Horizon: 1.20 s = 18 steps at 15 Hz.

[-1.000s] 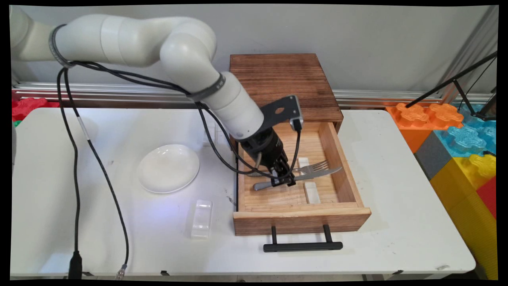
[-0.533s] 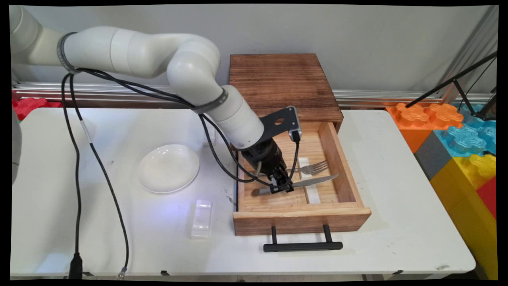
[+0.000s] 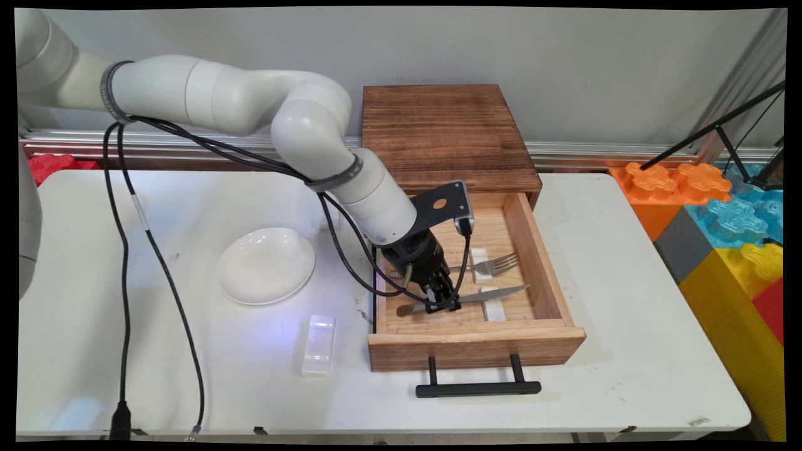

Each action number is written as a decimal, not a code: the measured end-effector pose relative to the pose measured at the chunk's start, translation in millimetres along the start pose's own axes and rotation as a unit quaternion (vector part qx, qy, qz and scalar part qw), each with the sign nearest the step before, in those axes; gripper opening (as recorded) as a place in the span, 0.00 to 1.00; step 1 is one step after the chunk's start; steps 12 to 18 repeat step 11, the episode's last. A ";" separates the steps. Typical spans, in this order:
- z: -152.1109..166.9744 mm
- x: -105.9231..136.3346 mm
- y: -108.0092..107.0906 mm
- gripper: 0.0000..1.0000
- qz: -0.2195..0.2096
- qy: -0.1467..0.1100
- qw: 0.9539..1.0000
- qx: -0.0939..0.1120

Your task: Place the picked object into the drawer

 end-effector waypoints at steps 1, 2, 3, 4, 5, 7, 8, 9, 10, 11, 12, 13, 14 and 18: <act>1.4 -0.4 0.0 0.00 0.000 0.000 1.000 -0.001; 2.5 -0.7 -0.1 0.00 -0.001 0.000 1.000 -0.002; 3.4 -0.8 -0.2 1.00 -0.001 0.000 1.000 -0.003; 4.0 -0.9 -0.2 1.00 0.000 0.001 1.000 -0.004; 4.4 -0.8 -0.1 1.00 0.000 0.002 1.000 -0.006; 4.5 -0.8 0.1 1.00 -0.001 0.003 1.000 -0.008; 4.2 -0.9 0.2 1.00 -0.001 0.003 1.000 -0.009; 3.8 -0.8 0.1 1.00 -0.001 0.004 1.000 -0.009; 3.1 -0.7 -0.1 1.00 -0.001 0.004 1.000 -0.010; 2.2 -0.5 -0.5 1.00 -0.001 0.005 1.000 -0.010; 2.2 -0.5 -0.5 1.00 -0.001 0.005 1.000 -0.010; 2.2 -0.5 -0.5 1.00 -0.001 0.005 1.000 -0.010; 2.2 -0.5 -0.5 1.00 -0.001 0.005 1.000 -0.010; 2.2 -0.5 -0.5 1.00 -0.001 0.005 1.000 -0.010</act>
